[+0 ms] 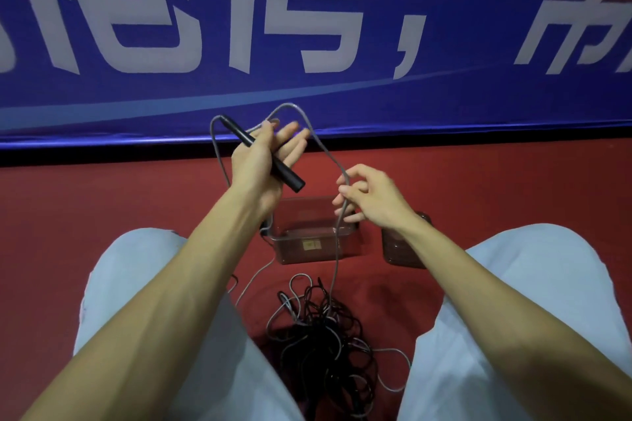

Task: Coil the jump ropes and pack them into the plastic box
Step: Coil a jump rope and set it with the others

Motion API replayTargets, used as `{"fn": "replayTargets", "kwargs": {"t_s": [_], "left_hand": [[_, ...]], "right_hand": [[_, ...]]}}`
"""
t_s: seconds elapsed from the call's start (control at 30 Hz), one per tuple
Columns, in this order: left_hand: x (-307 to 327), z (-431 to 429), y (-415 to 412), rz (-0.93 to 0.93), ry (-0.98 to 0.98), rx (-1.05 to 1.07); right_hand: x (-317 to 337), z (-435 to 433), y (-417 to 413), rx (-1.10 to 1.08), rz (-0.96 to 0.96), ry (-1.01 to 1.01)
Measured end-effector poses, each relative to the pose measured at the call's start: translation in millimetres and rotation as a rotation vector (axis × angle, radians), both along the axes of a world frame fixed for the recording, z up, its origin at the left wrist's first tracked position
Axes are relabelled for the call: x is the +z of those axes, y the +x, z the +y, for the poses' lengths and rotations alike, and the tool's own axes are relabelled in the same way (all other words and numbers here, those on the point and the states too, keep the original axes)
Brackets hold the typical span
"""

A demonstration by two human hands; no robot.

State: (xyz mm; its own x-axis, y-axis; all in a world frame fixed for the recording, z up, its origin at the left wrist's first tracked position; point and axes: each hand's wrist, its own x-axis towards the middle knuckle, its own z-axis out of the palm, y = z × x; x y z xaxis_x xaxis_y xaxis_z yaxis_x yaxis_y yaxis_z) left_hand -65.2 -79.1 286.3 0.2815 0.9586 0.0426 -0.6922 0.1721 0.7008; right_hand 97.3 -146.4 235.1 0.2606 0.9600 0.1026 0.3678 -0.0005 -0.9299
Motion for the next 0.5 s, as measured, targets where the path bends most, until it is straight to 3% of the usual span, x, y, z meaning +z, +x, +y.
{"fn": "replayTargets", "kwargs": {"t_s": [0.17, 0.3, 0.4, 0.5], "left_hand": [[-11, -5, 10, 0.356, 0.086, 0.008], [-22, -7, 16, 0.664, 0.217, -0.059], [-30, -13, 20, 0.904, 0.375, -0.191], [-35, -22, 22, 0.969, 0.463, -0.358]], "right_hand": [[7, -1, 1, -0.103, 0.027, 0.125], [18, -2, 2, -0.137, 0.185, 0.254], [30, -4, 1, -0.142, 0.246, 0.377], [39, -6, -1, -0.151, 0.309, 0.482]]}}
